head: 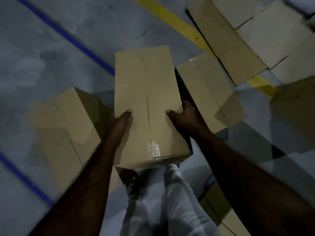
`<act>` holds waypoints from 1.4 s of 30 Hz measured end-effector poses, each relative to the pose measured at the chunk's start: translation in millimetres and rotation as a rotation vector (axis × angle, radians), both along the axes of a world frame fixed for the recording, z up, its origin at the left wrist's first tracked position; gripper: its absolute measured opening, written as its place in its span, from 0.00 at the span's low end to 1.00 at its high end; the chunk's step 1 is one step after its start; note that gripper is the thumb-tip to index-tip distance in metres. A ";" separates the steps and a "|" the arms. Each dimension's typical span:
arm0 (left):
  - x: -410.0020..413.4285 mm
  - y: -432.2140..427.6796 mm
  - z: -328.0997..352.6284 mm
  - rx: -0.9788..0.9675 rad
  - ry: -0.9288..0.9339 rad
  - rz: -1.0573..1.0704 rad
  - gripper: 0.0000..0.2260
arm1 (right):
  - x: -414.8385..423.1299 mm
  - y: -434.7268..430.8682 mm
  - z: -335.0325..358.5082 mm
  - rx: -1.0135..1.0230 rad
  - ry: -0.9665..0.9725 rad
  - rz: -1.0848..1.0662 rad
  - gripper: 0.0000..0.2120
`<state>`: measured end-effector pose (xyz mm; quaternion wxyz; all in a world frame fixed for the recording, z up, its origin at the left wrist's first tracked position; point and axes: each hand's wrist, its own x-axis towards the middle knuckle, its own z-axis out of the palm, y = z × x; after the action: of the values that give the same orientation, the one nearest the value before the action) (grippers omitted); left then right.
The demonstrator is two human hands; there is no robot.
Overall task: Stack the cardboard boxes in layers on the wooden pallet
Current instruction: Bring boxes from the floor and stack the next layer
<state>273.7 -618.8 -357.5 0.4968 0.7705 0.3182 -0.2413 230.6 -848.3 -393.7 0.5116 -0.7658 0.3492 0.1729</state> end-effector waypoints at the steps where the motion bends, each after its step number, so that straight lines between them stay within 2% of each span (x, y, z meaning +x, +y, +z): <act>1: -2.5 -2.2 15.7 -0.004 0.002 -0.028 0.35 | -8.1 -3.2 15.9 0.012 0.001 -0.001 0.35; 5: -11.0 -2.9 71.4 0.016 -0.029 -0.221 0.40 | -45.2 -8.7 72.7 0.083 -0.057 -0.128 0.37; 7: -16.9 -1.6 97.7 -0.009 -0.082 -0.346 0.41 | -68.2 -8.4 102.5 0.059 -0.094 -0.197 0.42; 11: -31.2 -14.9 157.8 -0.022 -0.170 -0.568 0.54 | -116.2 -0.4 162.1 -0.031 -0.163 -0.353 0.47; 16: -61.9 -29.9 223.6 -0.079 -0.300 -0.808 0.48 | -196.7 19.0 227.1 -0.148 -0.245 -0.510 0.48; 19: -87.9 -35.4 255.5 -0.158 -0.349 -0.964 0.34 | -255.1 44.5 262.2 -0.226 -0.268 -0.610 0.45; 20: -96.8 -38.3 263.6 -0.184 -0.370 -1.037 0.33 | -272.6 53.6 272.5 -0.256 -0.273 -0.641 0.47; 24: -142.1 -51.3 292.2 -0.173 -0.534 -1.306 0.34 | -337.6 86.0 312.9 -0.411 -0.166 -0.698 0.43; 27: -190.1 -52.2 311.5 -0.156 -0.574 -1.507 0.44 | -388.0 111.5 334.5 -0.514 -0.129 -0.776 0.39; 28: -202.8 -51.5 314.6 -0.148 -0.594 -1.558 0.45 | -402.2 120.5 339.0 -0.529 -0.114 -0.800 0.38; 31: -243.2 -49.9 321.4 -0.161 -0.639 -1.744 0.43 | -453.0 156.1 350.9 -0.572 -0.058 -0.885 0.38; 35: -308.0 -35.9 329.7 -0.193 -0.685 -1.909 0.46 | -519.0 209.9 359.1 -0.620 -0.015 -1.023 0.39; 39: -391.1 0.0 337.9 -0.171 -0.793 -2.060 0.43 | -589.5 284.4 367.9 -0.673 0.017 -1.196 0.37; 42: -453.3 38.9 340.2 -0.236 -0.800 -2.132 0.44 | -646.8 349.2 376.3 -0.717 0.058 -1.322 0.36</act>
<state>-179.6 -579.9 -17.3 0.1741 0.6184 -0.7026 -0.3059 -416.2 -499.1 -17.5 0.2189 -0.5115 0.7843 -0.2744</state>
